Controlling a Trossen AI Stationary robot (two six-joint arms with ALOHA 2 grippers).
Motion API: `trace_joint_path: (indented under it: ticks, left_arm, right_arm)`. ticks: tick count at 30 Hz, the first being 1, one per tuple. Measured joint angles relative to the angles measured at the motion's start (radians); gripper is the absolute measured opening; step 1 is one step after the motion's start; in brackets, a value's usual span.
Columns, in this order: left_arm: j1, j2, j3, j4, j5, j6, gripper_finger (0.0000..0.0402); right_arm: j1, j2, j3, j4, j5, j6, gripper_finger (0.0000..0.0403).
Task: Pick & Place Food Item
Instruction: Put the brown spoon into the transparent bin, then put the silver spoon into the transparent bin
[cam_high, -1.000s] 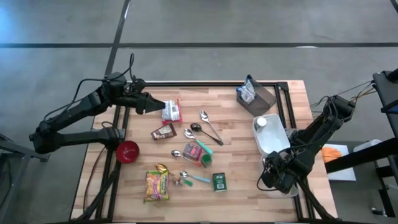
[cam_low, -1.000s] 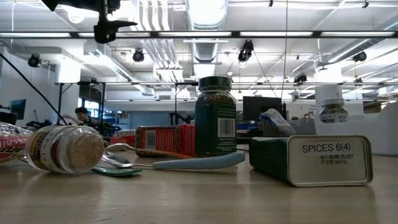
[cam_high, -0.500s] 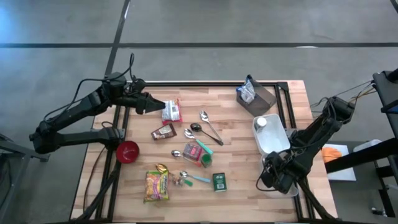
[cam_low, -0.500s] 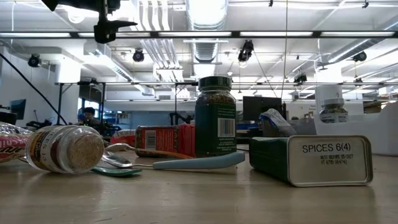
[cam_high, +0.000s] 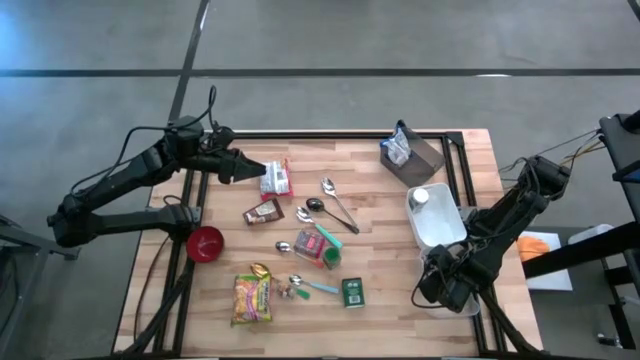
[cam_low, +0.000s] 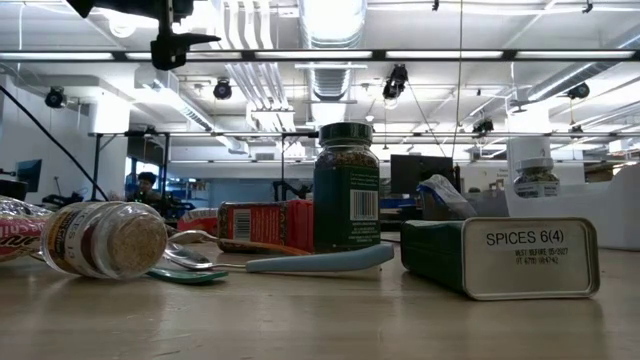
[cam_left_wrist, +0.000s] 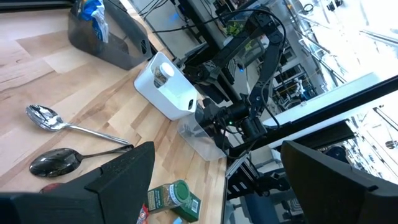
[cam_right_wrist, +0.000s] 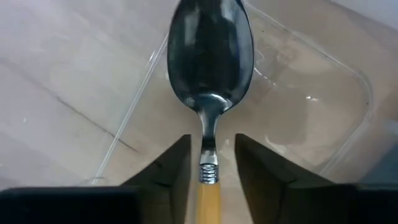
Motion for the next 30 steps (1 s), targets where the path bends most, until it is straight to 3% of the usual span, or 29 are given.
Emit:
trace_joint_path:
  ticks: [5, 10, 19, 23, 30]
  left_arm:
    - [0.0, 0.0, 0.0, 0.0, 0.0, 0.0, 0.035]
    - [0.0, 0.0, -0.001, -0.008, 0.001, -0.003, 0.035]
    - [0.0, 0.016, -0.001, -0.01, 0.001, 0.0, 0.035]
    - [0.0, 0.056, -0.001, -0.03, -0.003, 0.071, 0.035]
    - [0.055, 0.166, -0.001, -0.153, -0.182, 0.065, 0.035]
  right_arm:
    - [0.0, 0.0, 0.007, 0.012, -0.005, 0.0, 0.0186]
    - [0.0, -0.001, 0.07, -0.042, -0.007, -0.017, 0.0218]
    - [0.0, -0.002, 0.288, -0.317, -0.019, -0.035, 0.0224]
    - [-0.004, -0.002, 0.403, -0.482, -0.014, -0.017, 0.0224]
    - [-0.004, -0.002, 0.566, -0.716, 0.161, 0.097, 0.0224]
